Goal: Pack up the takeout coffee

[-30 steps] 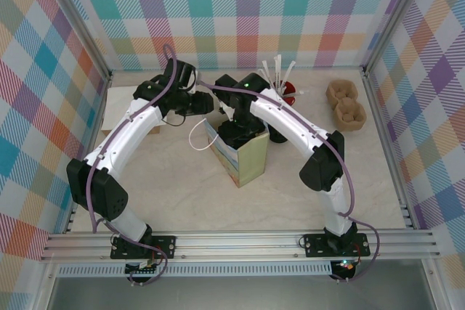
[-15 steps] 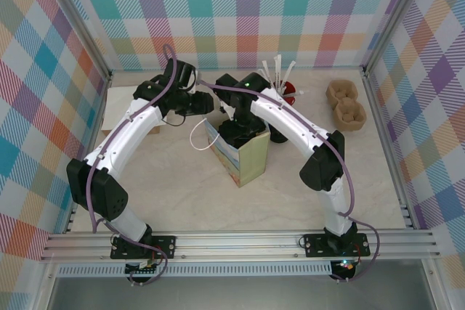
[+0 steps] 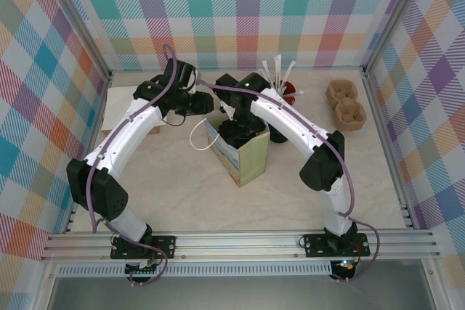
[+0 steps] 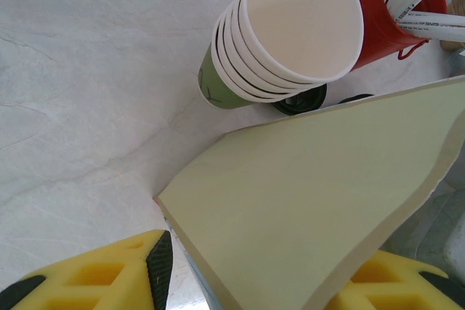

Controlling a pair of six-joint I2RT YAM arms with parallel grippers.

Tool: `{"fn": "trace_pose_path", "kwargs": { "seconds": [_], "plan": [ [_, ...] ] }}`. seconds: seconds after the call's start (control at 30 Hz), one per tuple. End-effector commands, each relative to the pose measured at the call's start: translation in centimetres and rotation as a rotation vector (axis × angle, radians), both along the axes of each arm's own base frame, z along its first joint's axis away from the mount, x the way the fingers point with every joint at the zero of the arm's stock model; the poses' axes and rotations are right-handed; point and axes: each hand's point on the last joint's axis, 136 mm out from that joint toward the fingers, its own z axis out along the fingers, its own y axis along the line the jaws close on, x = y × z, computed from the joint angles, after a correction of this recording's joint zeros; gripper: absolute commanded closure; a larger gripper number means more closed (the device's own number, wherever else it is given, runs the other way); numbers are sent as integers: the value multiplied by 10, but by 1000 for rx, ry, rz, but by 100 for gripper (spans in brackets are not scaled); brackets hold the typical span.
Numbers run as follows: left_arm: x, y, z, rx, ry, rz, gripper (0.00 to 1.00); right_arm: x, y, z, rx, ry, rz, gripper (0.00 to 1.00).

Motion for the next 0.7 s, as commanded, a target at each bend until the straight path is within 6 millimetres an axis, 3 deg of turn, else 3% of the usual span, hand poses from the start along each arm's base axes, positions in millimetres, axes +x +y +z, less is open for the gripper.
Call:
{"fn": "trace_pose_path", "kwargs": {
  "seconds": [0.0,0.67],
  "plan": [
    [-5,0,13,-15,-26,1,52,-1,-4,1,-8,1,14,17],
    [-5,0,10,-10,-21,5,52,1,-5,-17,-12,16,12,17]
  ]
}}
